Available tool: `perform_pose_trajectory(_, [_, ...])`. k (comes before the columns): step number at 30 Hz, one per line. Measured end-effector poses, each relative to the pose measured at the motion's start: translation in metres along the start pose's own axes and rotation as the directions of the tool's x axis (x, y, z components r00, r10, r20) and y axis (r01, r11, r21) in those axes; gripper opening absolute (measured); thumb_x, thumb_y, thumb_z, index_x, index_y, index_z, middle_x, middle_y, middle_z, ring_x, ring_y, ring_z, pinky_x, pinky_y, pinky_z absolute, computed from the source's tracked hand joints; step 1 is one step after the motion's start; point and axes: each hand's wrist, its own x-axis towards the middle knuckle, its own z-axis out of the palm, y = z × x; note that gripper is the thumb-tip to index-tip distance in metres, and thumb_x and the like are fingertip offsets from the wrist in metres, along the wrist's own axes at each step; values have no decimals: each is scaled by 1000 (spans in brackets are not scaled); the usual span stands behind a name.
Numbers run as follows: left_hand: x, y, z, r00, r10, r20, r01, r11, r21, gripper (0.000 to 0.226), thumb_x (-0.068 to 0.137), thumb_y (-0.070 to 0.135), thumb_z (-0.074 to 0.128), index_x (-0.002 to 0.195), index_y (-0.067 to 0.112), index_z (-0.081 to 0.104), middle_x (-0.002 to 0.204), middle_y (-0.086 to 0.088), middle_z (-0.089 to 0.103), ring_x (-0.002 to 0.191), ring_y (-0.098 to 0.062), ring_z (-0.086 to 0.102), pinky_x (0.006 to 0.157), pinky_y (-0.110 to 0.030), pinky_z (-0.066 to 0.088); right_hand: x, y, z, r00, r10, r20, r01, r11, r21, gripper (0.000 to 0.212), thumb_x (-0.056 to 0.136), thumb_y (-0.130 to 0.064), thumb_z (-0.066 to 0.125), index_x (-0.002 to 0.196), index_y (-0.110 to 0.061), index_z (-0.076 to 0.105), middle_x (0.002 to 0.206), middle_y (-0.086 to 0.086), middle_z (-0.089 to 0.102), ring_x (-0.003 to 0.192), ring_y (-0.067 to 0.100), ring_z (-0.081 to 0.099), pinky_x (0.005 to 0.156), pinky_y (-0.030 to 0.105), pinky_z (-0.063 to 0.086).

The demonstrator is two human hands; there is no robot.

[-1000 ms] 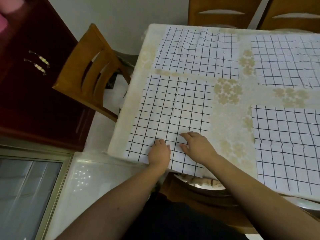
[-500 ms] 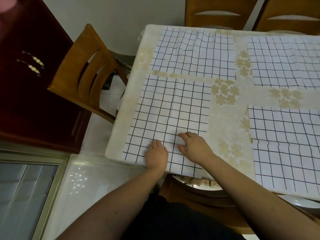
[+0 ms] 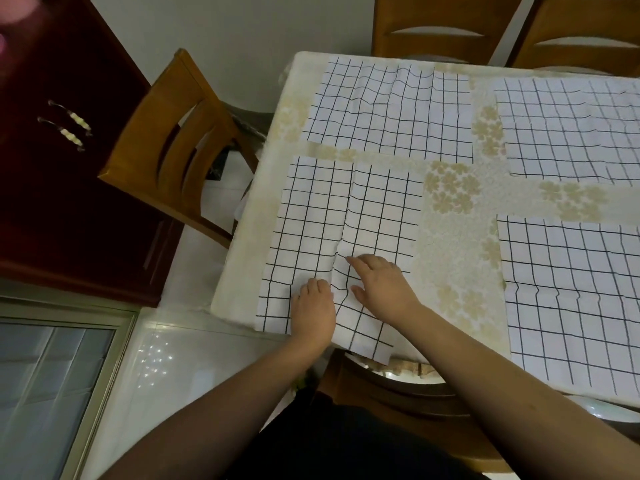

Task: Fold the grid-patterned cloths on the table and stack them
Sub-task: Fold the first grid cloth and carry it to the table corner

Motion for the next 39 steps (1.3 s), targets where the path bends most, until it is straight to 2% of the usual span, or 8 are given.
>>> perform_pose_trajectory(5, [-12,-18,-25,988,113,-105,-118,992,-44,7,88,11,62,95,9,62,89,-7,62,79,-24,60,67,-35,46,19,-5,6,987,-144,-72,134,983,-122,71,69,-12,80,135,-19,54,132,13,57,119,34,55,97,47,44])
perform_pose_trajectory(10, [-20,-32,-54,970,229,-84,-232,972,-27,19,97,13,43,113,11,54,109,-5,57,101,-23,54,87,-34,37,41,-14,6,964,-264,-23,255,949,-183,52,67,-9,81,116,-19,67,123,12,63,118,35,57,100,53,41])
perform_pose_trajectory(16, [-26,-55,-76,970,237,-52,-239,970,-48,17,97,10,44,111,10,53,101,-6,66,85,-25,61,77,-33,40,68,-12,-9,972,-235,2,228,939,-258,31,61,-20,86,89,-18,72,112,8,67,117,33,57,102,55,38])
perform_pose_trajectory(20, [-24,-77,-89,992,123,-2,-123,986,-114,22,97,9,44,119,10,48,104,-7,62,80,-23,60,67,-35,48,76,1,-23,965,-255,-69,227,934,-275,23,66,-24,85,82,-16,71,94,5,72,110,31,61,103,54,37])
perform_pose_trajectory(25, [-4,-99,-110,986,142,86,-132,985,-115,45,100,25,46,142,20,33,133,-3,57,106,-24,59,78,-31,46,65,29,-36,945,-318,-78,263,880,-396,20,69,-21,82,80,-14,67,74,7,71,92,27,67,103,53,37])
perform_pose_trajectory(31, [26,-115,-128,926,252,280,-283,956,76,51,91,54,53,134,26,49,128,3,60,107,-20,59,78,-31,45,35,66,-42,961,-255,-107,177,863,-473,21,65,-8,81,80,-18,72,73,2,65,78,29,62,97,49,42])
perform_pose_trajectory(36, [45,-120,-135,921,371,-121,-368,928,53,19,95,28,59,101,12,67,93,-5,63,81,-28,62,61,-37,49,11,87,-48,935,-133,-328,12,937,-348,9,77,-14,77,79,-12,68,81,7,66,81,30,63,93,46,44])
perform_pose_trajectory(39, [64,-116,-149,886,333,-323,-347,938,15,6,84,9,70,90,9,67,86,-11,61,72,-33,59,56,-32,41,0,91,-64,898,-68,-434,-55,963,-265,9,85,-9,67,83,-9,58,62,8,61,60,32,60,75,39,46])
